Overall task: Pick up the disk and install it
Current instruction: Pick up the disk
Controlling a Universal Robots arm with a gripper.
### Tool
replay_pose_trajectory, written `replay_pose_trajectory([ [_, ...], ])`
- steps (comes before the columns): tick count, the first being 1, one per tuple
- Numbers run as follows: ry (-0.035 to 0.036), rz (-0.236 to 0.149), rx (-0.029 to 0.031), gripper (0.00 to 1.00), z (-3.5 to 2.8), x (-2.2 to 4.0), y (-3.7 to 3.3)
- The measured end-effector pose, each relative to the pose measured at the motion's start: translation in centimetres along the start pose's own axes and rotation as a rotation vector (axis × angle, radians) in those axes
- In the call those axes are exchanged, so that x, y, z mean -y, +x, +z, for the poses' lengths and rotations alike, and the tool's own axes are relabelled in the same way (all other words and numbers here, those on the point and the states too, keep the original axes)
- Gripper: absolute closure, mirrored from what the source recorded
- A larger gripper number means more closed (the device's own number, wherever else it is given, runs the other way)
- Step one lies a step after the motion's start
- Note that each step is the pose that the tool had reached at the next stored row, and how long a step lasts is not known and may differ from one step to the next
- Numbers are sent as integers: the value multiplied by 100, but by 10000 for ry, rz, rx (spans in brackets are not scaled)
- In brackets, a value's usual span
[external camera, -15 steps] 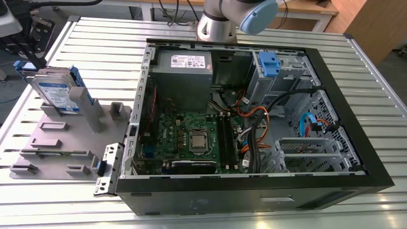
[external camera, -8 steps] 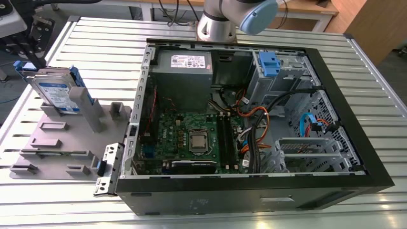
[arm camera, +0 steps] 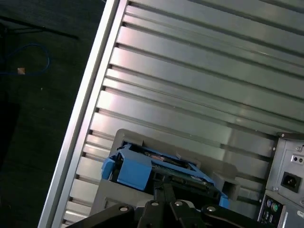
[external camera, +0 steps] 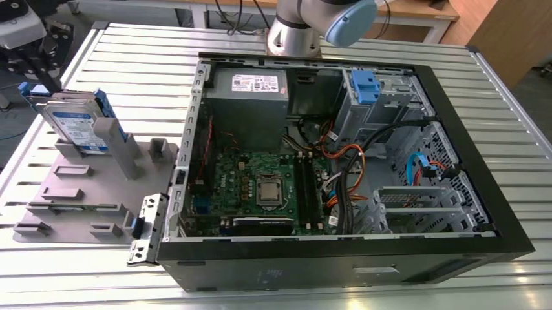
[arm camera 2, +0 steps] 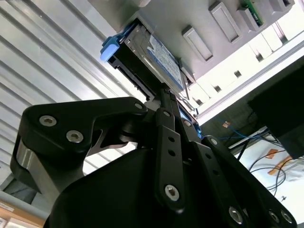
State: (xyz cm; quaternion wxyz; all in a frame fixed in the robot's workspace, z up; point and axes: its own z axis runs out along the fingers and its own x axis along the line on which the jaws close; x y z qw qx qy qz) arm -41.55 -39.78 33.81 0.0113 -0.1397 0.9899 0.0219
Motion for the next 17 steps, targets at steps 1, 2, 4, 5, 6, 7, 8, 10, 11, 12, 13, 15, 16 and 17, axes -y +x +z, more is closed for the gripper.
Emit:
replay_pose_trajectory([
  [1, -5, -155, -6, 89, 0, 0, 0],
  [2, -9, -317, -13, 89, 0, 0, 0],
  [4, -19, -642, -26, 89, 1, 0, 0],
  [5, -23, -818, -33, 89, 1, 0, 0],
  [6, -28, -981, -40, 89, 1, 0, 0],
  [7, -33, -1141, -46, 89, 2, 0, 0],
  [8, -38, -1302, -52, 89, 2, 0, 0],
  [10, -46, -1621, -65, 89, 3, 0, 0],
  [11, -51, -1780, -72, 89, 3, 0, 0],
  [12, -56, -1951, -78, 89, 3, 0, 0],
  [13, -60, -2104, -85, 89, 3, 0, 0],
  [15, -69, -2413, -97, 89, 4, 0, 0],
  [16, -73, -2568, -103, 89, 4, 0, 0],
  [17, -78, -2720, -109, 89, 5, 0, 0],
])
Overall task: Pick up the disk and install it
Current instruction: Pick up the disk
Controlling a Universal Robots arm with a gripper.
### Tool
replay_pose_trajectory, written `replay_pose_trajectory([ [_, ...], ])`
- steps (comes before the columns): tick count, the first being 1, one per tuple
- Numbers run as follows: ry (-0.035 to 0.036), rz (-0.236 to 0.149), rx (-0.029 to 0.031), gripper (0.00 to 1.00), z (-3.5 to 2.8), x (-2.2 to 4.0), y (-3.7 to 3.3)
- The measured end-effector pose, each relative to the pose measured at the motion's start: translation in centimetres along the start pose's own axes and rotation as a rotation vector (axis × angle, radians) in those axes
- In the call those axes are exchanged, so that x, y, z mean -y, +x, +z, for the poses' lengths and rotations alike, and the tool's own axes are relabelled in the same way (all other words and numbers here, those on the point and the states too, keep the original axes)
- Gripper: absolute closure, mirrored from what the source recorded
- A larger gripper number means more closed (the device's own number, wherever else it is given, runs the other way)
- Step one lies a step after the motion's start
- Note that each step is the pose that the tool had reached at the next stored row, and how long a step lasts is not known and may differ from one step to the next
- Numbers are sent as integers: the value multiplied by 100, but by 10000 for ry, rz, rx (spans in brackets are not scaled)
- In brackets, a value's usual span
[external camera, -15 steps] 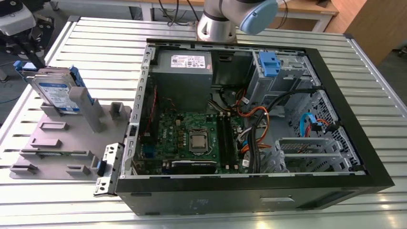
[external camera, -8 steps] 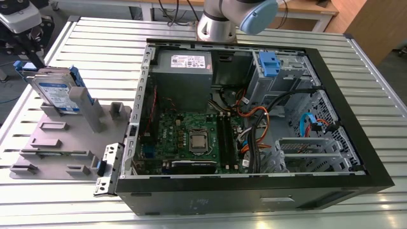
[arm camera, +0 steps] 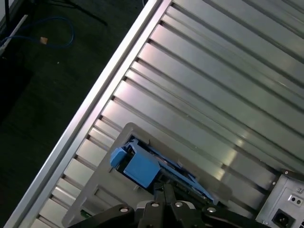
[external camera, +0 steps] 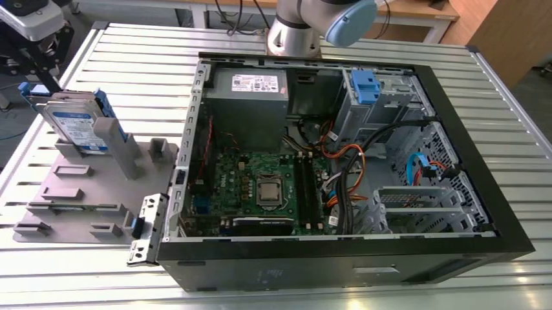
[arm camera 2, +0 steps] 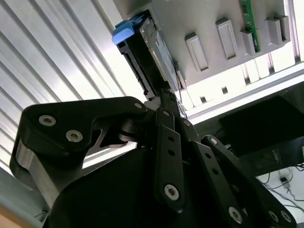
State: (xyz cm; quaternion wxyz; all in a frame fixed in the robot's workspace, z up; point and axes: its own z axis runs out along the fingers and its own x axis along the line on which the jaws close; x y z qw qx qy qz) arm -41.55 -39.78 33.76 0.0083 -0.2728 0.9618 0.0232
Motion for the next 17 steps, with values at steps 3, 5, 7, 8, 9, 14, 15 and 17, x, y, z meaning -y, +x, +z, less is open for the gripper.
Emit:
replay_pose_trajectory([
  [3, -13, -469, -20, 89, 0, 0, 0],
  [5, -22, -770, -31, 89, 1, 0, 0],
  [7, -30, -1067, -44, 89, 1, 0, 0],
  [8, -34, -1214, -50, 89, 1, 0, 0],
  [9, -39, -1376, -56, 89, 2, 0, 0],
  [14, -60, -2118, -86, 89, 3, 0, 0],
  [15, -65, -2268, -92, 89, 3, 0, 0],
  [17, -74, -2583, -105, 89, 4, 0, 0],
])
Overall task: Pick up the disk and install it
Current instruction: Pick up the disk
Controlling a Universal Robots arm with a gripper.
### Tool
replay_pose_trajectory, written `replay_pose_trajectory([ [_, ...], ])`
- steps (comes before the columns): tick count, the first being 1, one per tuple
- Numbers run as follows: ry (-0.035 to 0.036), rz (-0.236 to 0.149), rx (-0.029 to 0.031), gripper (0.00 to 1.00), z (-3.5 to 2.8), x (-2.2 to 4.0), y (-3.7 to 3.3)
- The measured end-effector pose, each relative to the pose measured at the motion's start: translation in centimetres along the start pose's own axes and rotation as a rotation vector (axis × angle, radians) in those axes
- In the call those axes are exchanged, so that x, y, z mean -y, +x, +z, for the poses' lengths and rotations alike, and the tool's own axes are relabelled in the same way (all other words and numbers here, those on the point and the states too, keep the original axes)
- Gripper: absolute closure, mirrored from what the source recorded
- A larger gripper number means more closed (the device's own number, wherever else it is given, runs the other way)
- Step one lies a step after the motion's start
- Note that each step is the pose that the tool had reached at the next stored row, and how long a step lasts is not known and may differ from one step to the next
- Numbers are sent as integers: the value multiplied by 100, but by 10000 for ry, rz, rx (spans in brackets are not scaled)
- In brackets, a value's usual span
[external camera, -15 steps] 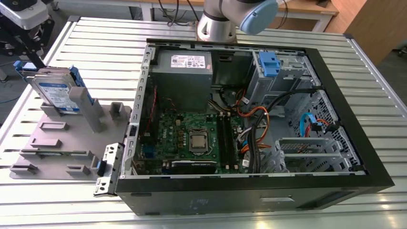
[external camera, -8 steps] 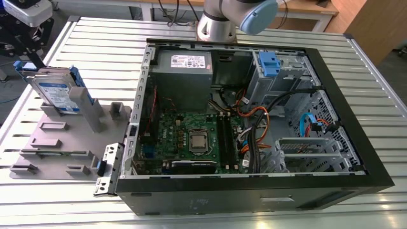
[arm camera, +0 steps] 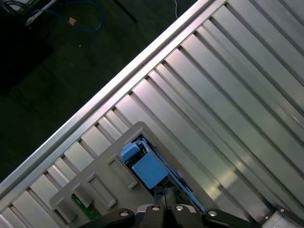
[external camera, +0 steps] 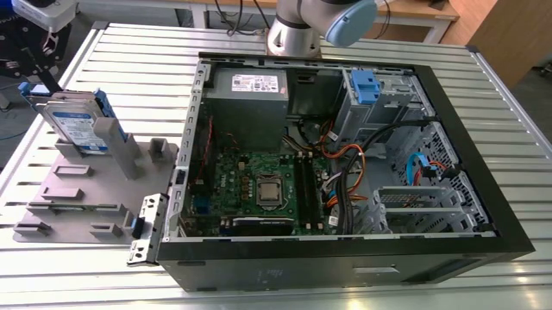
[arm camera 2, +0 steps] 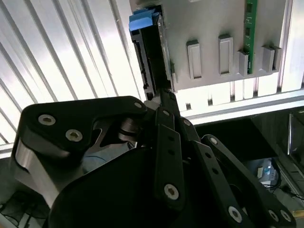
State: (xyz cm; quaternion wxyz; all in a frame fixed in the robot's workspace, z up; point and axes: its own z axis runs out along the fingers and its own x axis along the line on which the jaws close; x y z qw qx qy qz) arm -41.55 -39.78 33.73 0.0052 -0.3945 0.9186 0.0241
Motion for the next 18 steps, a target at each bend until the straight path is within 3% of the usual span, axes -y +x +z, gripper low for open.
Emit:
replay_pose_trajectory([
  [18, -80, -2724, -106, 89, 4, 0, 0],
])
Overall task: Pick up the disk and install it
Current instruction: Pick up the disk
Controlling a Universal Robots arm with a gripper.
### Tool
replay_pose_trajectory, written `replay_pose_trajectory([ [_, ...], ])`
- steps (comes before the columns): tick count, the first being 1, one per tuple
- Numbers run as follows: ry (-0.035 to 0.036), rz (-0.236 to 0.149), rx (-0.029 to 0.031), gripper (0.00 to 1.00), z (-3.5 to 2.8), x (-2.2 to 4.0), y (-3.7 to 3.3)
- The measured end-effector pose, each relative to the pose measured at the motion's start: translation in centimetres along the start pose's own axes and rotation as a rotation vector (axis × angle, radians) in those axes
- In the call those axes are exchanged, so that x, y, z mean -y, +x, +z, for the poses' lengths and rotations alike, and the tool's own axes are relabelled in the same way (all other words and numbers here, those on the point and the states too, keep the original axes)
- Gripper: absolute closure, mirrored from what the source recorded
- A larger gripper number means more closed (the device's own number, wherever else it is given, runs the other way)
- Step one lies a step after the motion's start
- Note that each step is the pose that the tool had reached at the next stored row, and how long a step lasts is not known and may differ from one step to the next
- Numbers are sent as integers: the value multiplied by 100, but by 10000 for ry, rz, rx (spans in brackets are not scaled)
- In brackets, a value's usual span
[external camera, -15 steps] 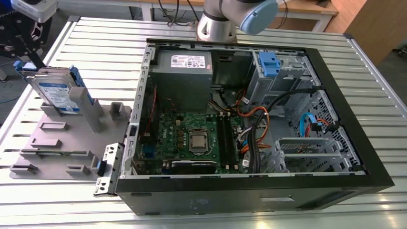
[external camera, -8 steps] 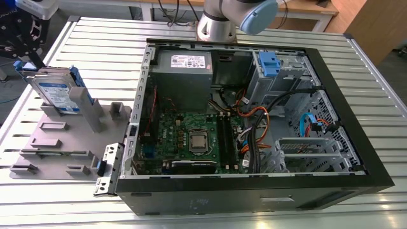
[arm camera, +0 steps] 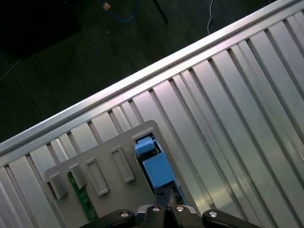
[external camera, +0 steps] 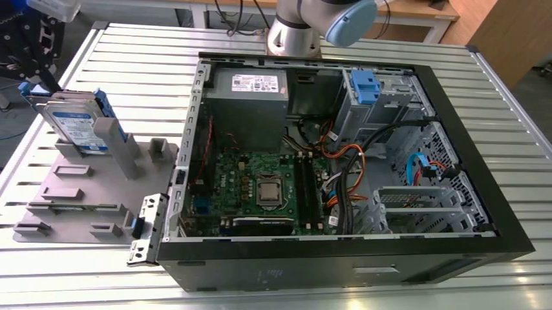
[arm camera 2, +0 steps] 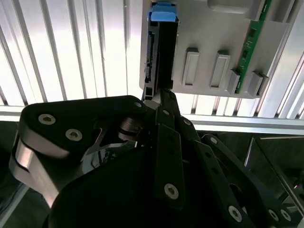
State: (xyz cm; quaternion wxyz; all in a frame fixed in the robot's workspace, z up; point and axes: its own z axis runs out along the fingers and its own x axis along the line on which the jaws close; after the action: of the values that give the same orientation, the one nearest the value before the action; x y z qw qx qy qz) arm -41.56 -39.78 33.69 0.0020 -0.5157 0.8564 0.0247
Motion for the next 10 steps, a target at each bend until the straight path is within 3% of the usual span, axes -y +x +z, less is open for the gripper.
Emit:
replay_pose_trajectory([
  [10, -47, -1468, -52, 89, 2, 0, 0],
])
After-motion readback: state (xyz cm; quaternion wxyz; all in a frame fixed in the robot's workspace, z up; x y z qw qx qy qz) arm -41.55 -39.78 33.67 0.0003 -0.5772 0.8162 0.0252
